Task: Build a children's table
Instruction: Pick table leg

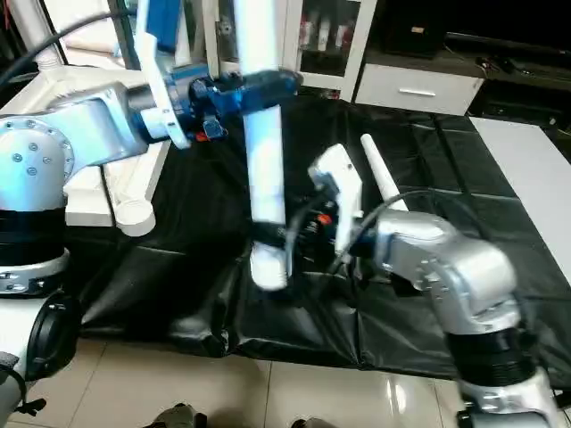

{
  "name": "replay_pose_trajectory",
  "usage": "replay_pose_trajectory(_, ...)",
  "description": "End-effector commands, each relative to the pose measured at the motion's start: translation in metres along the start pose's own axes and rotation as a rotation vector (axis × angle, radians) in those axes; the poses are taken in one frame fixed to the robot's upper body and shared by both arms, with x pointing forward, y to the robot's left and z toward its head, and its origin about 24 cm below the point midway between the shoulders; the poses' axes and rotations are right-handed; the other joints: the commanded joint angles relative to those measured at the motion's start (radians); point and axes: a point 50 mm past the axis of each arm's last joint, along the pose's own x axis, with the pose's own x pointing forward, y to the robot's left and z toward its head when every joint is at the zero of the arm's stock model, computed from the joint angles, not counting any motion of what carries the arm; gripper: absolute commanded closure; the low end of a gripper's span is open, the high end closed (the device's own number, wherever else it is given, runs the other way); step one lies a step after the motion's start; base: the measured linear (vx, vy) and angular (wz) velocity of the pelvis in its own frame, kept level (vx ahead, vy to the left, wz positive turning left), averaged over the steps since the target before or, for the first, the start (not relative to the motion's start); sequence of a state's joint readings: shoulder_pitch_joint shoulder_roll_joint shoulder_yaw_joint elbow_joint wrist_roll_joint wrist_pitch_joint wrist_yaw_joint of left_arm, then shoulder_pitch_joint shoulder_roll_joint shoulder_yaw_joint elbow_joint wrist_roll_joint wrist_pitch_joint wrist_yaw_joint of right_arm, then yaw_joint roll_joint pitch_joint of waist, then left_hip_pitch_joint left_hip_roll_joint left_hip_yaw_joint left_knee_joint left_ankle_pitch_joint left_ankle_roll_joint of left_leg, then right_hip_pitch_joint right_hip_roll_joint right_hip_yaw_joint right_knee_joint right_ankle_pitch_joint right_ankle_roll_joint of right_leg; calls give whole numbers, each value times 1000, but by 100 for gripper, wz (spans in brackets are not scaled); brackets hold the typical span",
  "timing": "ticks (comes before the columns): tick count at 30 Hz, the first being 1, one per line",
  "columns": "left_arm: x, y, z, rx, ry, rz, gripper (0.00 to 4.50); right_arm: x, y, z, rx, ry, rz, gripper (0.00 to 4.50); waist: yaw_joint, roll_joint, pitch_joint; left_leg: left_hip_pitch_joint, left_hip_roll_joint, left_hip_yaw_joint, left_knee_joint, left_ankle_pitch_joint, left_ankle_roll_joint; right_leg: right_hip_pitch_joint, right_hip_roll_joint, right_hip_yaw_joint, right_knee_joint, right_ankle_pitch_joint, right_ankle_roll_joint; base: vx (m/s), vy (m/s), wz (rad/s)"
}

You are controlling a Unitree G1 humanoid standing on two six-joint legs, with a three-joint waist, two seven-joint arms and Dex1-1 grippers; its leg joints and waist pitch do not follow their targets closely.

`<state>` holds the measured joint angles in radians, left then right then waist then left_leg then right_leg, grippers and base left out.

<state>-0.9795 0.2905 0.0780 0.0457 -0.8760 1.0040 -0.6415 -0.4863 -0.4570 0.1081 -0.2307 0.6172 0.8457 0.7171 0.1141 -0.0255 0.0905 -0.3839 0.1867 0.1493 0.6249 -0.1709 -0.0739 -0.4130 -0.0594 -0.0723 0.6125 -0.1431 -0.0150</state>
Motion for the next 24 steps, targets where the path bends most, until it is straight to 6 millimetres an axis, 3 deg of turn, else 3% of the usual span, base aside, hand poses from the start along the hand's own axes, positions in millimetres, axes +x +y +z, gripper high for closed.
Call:
replay_pose_trajectory(1, 11, -14, 2, 20, 13, -112, 278, -2, -11, -2, -20, 22, -102, 91, -2, 11, -92, 19, 28, -4, -75, -241, -41, 54, -73, 38, -84, -412, -113, 0, 0, 0)
replay_pose_trajectory(3, 11, -14, 2, 25, 11, -112, 278, -2, -11, -2, -32, 22, -109, 66, -2, 10, -92, 17, 29, -4, -76, -239, -40, 56, -73, 39, -82, -404, -112, 0, 0, 0)
replay_pose_trajectory(8, 11, -16, 2, 62, 13, -134, 278, 0, -16, 1, -63, -44, -164, 63, -4, 10, -95, 16, 28, -3, -75, -229, -39, 55, -73, 41, -78, -377, -122, 0, 0, 0)
replay_pose_trajectory(17, 10, -16, -5, 105, 55, -132, 278, -3, -12, 3, -30, -55, -97, 63, -4, 9, -95, 16, 31, -2, -76, -222, -33, 58, -73, 43, -73, -339, -145, 0, 0, 0)
replay_pose_trajectory(22, 11, -17, -11, 154, 91, -126, 278, 0, -22, 6, -71, -63, -203, 63, -7, 7, -93, 16, 29, 0, -75, -224, -40, 56, -75, 44, -78, -388, -125, 0, 0, 0)
replay_pose_trajectory(24, 12, -18, -12, 159, 88, -130, 278, 3, -25, 3, -230, -4, -251, 63, -7, 5, -93, 14, 31, -2, -75, -226, -46, 56, -75, 43, -77, -400, -116, 0, 0, 0)
